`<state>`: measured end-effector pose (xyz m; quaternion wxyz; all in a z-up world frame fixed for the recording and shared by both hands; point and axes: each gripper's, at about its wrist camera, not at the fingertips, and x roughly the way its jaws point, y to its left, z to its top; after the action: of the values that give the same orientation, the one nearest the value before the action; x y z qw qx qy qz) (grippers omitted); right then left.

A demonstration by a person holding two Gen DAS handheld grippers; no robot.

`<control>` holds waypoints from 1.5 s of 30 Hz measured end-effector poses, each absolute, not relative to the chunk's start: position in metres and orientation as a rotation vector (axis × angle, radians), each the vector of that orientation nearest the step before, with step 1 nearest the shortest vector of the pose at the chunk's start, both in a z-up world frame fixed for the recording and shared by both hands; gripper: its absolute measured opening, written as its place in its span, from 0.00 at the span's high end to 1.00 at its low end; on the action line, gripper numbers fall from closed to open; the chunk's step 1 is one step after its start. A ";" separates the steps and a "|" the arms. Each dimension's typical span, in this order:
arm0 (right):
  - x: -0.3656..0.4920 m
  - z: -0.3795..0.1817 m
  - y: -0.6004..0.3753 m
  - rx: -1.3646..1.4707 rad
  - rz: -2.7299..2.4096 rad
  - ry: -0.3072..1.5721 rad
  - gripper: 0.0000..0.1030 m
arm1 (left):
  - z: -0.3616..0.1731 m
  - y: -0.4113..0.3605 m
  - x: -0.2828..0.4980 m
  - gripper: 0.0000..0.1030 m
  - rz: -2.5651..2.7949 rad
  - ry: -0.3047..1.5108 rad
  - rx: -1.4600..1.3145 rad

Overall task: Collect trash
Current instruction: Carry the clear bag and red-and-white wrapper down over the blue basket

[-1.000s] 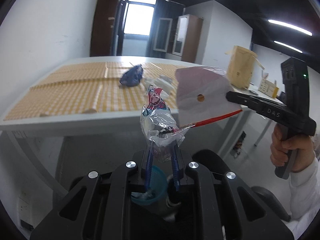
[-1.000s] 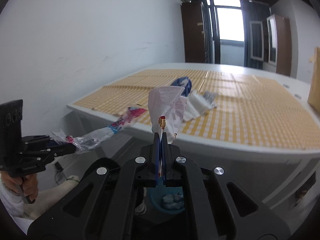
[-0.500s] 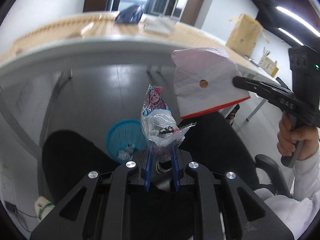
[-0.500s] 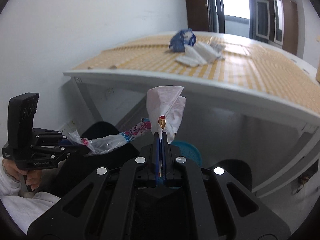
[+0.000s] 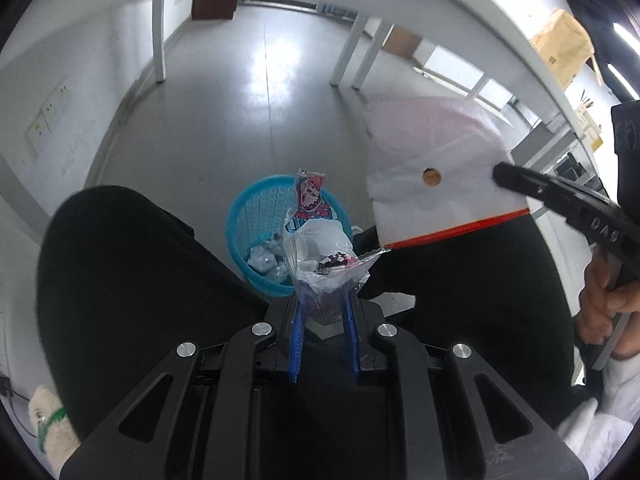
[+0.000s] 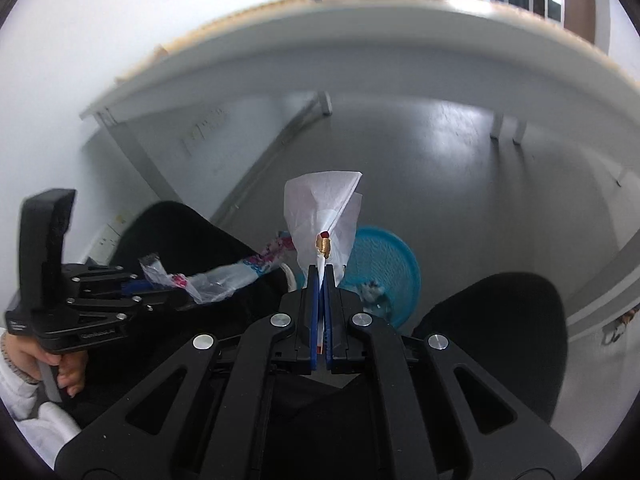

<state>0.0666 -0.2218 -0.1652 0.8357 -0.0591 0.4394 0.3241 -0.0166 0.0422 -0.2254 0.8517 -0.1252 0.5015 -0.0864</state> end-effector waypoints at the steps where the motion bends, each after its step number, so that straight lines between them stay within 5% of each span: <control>1: 0.070 -0.172 -0.219 -0.132 0.678 0.943 0.98 | -0.230 0.041 -0.011 0.84 -0.168 1.066 -0.250; 45: 0.243 -0.384 -0.151 0.002 0.372 1.467 0.98 | -0.379 0.054 0.169 0.83 0.065 1.413 -0.555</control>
<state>0.2430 -0.1512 -0.3845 0.7270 0.0011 0.6657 0.1686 0.1692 0.0544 -0.3794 0.7249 -0.2516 0.6406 0.0296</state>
